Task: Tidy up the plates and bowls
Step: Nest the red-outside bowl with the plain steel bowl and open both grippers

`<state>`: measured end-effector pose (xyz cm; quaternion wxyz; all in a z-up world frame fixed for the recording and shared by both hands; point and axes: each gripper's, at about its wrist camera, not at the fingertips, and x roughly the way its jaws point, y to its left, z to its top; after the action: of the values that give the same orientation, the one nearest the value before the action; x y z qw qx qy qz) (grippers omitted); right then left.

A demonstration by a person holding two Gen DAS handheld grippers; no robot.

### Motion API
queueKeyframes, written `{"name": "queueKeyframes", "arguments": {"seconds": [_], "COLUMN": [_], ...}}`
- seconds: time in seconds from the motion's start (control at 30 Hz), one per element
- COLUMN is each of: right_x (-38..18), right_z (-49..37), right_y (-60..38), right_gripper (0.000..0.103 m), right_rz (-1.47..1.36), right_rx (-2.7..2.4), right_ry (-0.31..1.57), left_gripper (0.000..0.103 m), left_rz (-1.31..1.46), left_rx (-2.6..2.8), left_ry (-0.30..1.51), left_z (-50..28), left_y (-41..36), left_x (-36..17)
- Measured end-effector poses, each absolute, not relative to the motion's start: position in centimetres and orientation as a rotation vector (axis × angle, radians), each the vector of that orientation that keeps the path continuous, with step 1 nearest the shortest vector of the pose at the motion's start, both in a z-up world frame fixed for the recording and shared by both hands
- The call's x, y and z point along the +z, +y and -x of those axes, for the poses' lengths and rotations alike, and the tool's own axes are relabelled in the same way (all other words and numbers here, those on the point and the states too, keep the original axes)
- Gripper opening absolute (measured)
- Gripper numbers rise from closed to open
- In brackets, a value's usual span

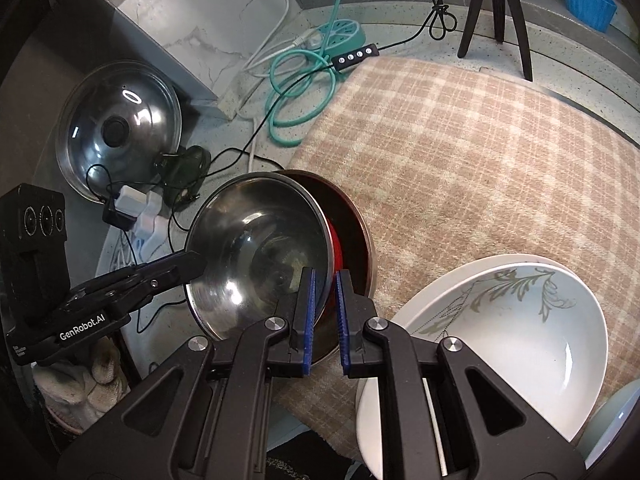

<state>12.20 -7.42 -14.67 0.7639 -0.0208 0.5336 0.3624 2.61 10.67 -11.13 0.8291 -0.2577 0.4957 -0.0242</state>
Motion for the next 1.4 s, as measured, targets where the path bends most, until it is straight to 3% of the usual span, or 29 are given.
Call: {"name": "queueKeyframes", "arguments": {"seconds": [0.63, 1.2, 1.23, 1.37, 1.4], "right_x": [-15.8, -13.4, -13.1, -12.1, -11.8], "right_z": [-12.9, -12.2, -12.1, -11.8, -11.6], "right_y": [-6.2, -6.9, -7.2, -8.3, -8.5], "right_gripper": [0.013, 0.043, 0.045, 0.065, 0.07], "right_rz": [0.094, 0.095, 0.084, 0.066, 0.075], "right_rx": [0.744, 0.763, 0.768, 0.789, 0.791], "right_ry": [1.176, 1.088, 1.08, 1.052, 1.042], "left_gripper": [0.01, 0.013, 0.015, 0.045, 0.048], "left_rz": [0.502, 0.458, 0.454, 0.425, 0.411], "left_rx": [-0.034, -0.038, -0.043, -0.074, -0.074], "left_ry": [1.1, 1.049, 1.045, 1.032, 1.028], "left_z": [-3.5, -3.6, -3.6, -3.6, -3.6], "left_y": [10.6, 10.1, 10.0, 9.0, 8.7], "left_x": [-12.4, -10.7, -10.5, -9.6, -9.3]}}
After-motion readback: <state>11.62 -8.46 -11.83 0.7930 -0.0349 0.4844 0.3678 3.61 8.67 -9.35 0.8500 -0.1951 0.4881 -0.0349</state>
